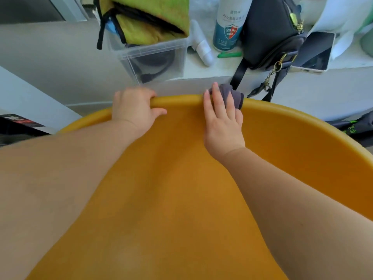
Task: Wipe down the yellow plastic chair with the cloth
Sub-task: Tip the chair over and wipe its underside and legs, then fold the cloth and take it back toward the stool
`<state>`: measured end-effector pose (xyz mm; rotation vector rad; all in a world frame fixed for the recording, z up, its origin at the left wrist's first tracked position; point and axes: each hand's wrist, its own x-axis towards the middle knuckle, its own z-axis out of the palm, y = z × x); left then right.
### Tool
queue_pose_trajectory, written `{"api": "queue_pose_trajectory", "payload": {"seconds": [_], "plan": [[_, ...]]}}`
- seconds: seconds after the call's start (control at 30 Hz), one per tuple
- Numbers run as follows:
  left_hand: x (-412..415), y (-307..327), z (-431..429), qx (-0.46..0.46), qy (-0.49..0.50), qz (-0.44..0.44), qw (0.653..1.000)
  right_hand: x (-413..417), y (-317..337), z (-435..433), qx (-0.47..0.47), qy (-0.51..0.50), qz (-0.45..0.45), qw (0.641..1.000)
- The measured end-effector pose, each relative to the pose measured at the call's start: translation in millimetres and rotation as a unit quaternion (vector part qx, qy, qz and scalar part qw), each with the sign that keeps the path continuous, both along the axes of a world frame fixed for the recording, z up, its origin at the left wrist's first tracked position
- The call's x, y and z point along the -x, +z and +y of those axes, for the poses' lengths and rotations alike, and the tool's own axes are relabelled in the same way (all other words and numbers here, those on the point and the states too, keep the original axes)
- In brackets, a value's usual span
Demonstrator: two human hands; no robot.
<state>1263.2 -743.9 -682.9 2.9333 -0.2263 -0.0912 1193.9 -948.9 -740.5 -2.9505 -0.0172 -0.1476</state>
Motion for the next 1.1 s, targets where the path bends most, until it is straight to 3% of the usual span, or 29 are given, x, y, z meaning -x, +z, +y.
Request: {"api": "queue_pose_trajectory", "payload": {"seconds": [0.13, 0.23, 0.37, 0.43, 0.5, 0.53, 0.6, 0.67, 0.73, 0.9, 1.0, 1.1], "plan": [[9, -2, -11, -0.032, 0.023, -0.017, 0.999, -9, 18, -11, 0.021, 0.047, 0.01, 0.999], [34, -3, -15, -0.023, -0.003, 0.019, 1.0, 2, 27, -3, -0.032, 0.039, 0.012, 0.999], [63, 2, -21, 0.069, 0.008, 0.034, 0.997, 17, 34, 11, -0.122, 0.012, -0.059, 0.991], [78, 6, -24, 0.161, 0.013, 0.068, 0.985, 34, 38, 23, -0.157, 0.015, -0.075, 0.985], [98, 10, -27, 0.3, 0.056, 0.148, 0.941, 58, 38, 34, -0.184, 0.014, -0.083, 0.979], [111, 14, -29, 0.378, 0.1, 0.198, 0.899, 72, 37, 39, -0.197, 0.014, -0.084, 0.977], [137, 16, -29, 0.514, 0.204, 0.29, 0.781, 104, 34, 51, -0.224, 0.011, -0.069, 0.972], [163, 13, -22, 0.565, 0.281, 0.34, 0.697, 140, 35, 65, -0.256, 0.015, -0.043, 0.966], [187, 13, -10, 0.564, 0.311, 0.373, 0.668, 175, 44, 79, -0.286, 0.035, -0.02, 0.957], [240, 41, 21, 0.529, 0.337, 0.39, 0.674, 242, 87, 98, -0.293, 0.044, 0.054, 0.953], [264, 77, 34, 0.514, 0.286, 0.372, 0.718, 276, 122, 103, -0.289, 0.046, 0.086, 0.952], [281, 121, 43, 0.485, 0.213, 0.339, 0.777, 300, 157, 102, -0.319, -0.022, 0.133, 0.938]]}}
